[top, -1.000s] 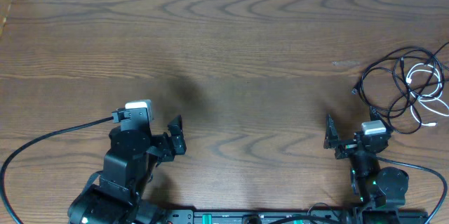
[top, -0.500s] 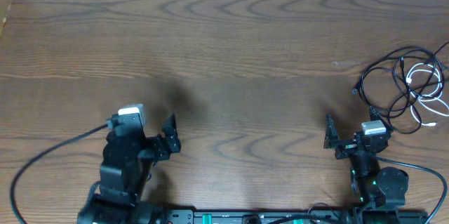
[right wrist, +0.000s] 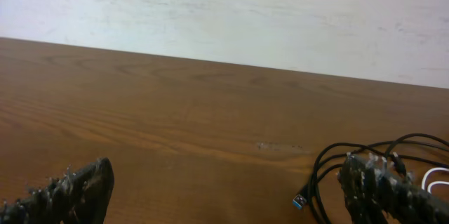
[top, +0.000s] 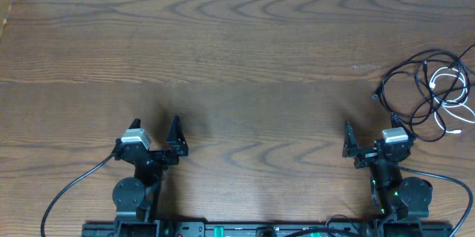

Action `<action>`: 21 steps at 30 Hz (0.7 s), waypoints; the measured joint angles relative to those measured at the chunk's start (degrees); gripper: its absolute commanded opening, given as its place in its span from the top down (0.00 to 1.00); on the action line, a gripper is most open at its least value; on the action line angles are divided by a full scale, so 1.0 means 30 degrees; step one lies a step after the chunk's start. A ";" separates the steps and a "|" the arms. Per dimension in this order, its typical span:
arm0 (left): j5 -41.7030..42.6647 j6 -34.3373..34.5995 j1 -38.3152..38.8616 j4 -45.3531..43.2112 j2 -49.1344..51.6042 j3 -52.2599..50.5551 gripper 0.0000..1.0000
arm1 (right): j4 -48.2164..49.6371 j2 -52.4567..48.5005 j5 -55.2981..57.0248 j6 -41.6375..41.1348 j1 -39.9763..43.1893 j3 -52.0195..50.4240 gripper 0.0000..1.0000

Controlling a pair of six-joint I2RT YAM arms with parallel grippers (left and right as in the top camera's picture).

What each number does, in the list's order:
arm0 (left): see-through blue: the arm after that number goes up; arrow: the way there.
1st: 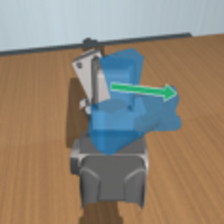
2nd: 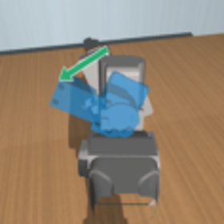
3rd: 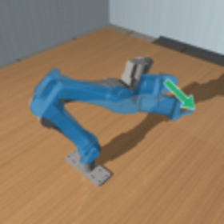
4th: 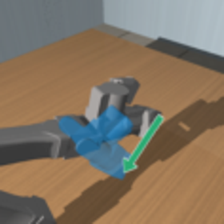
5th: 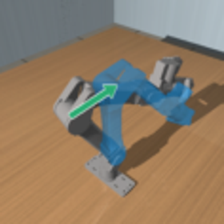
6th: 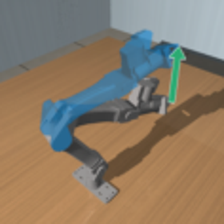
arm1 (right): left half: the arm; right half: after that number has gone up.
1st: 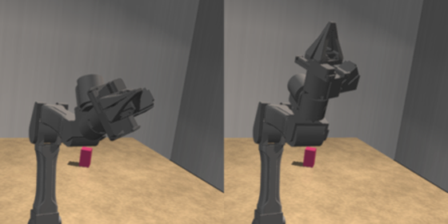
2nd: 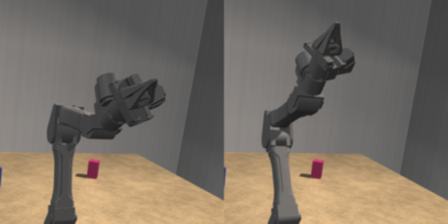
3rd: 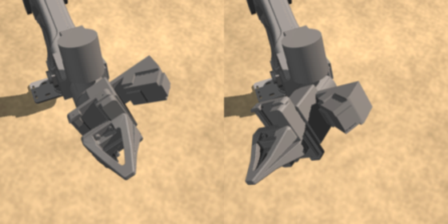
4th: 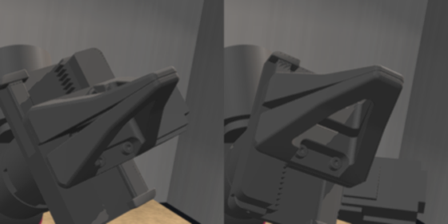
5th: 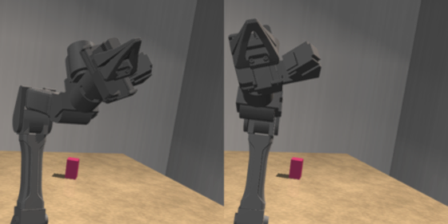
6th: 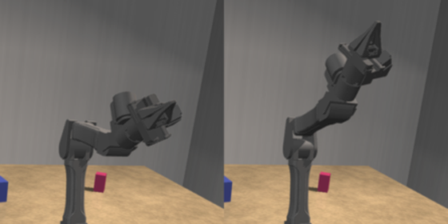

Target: Untangle cables

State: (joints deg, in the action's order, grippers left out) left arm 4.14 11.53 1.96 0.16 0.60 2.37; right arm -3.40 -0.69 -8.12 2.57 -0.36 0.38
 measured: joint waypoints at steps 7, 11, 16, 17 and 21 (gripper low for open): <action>-0.0211 -0.1749 0.0000 0.0364 -0.0007 -0.0510 0.02 | -0.0007 0.0000 0.0000 0.0007 0.0000 0.0000 0.01; -0.0211 -0.1931 0.0000 0.0372 -0.0007 -0.0510 0.02 | -0.0007 0.0000 0.0000 0.0007 0.0000 0.0000 0.01; -0.0211 -0.1945 0.0000 0.0364 -0.0007 -0.0510 0.02 | -0.0007 0.0000 0.0000 0.0007 0.0000 0.0000 0.01; -0.0211 -0.1945 0.0000 0.0364 -0.0007 -0.0510 0.02 | -0.0007 0.0000 0.0000 0.0007 0.0000 -0.0007 0.01; -0.0211 -0.1938 0.0000 0.0372 -0.0007 -0.0510 0.02 | -0.0007 0.0000 0.0000 0.0007 0.0000 0.0000 0.01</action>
